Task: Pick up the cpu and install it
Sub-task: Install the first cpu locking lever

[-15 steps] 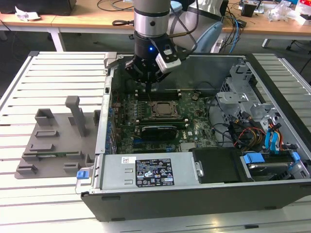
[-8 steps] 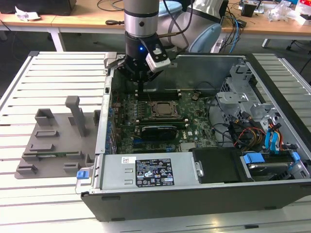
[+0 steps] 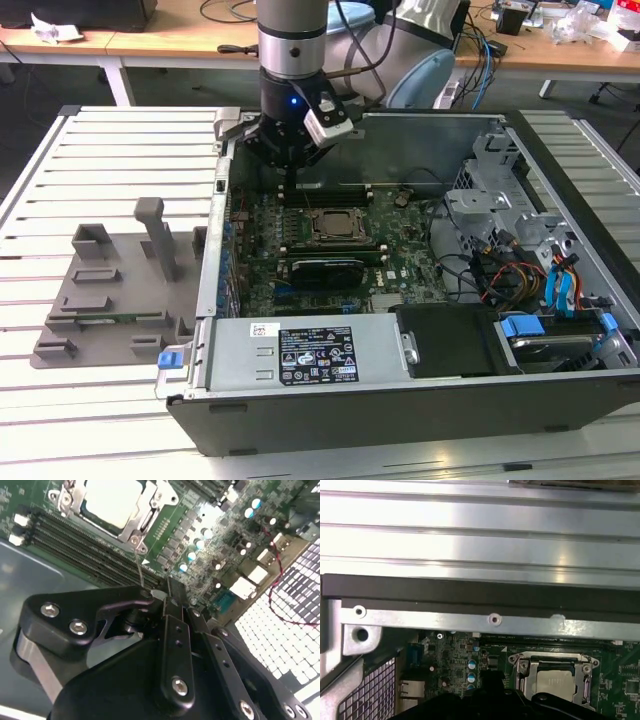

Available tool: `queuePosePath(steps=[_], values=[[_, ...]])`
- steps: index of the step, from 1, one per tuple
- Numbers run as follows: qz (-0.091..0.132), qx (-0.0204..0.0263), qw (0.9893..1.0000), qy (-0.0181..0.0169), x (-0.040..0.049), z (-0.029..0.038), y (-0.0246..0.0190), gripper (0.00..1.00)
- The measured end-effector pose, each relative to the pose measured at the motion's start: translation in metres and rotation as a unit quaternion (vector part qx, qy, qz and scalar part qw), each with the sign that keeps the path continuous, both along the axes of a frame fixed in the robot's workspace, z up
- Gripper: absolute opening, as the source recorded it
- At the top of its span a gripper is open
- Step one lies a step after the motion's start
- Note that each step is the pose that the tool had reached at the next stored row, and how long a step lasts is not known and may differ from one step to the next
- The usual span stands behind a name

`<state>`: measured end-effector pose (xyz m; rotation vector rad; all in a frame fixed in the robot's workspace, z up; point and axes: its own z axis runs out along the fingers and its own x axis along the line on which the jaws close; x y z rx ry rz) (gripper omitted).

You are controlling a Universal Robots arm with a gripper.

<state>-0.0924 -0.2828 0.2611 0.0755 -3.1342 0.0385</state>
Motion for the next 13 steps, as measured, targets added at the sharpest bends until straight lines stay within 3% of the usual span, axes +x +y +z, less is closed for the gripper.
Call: queuePosePath(steps=[13], values=[[0.000,0.0000,1.0000,0.0000,0.0154,-0.0001,0.0000,0.11]])
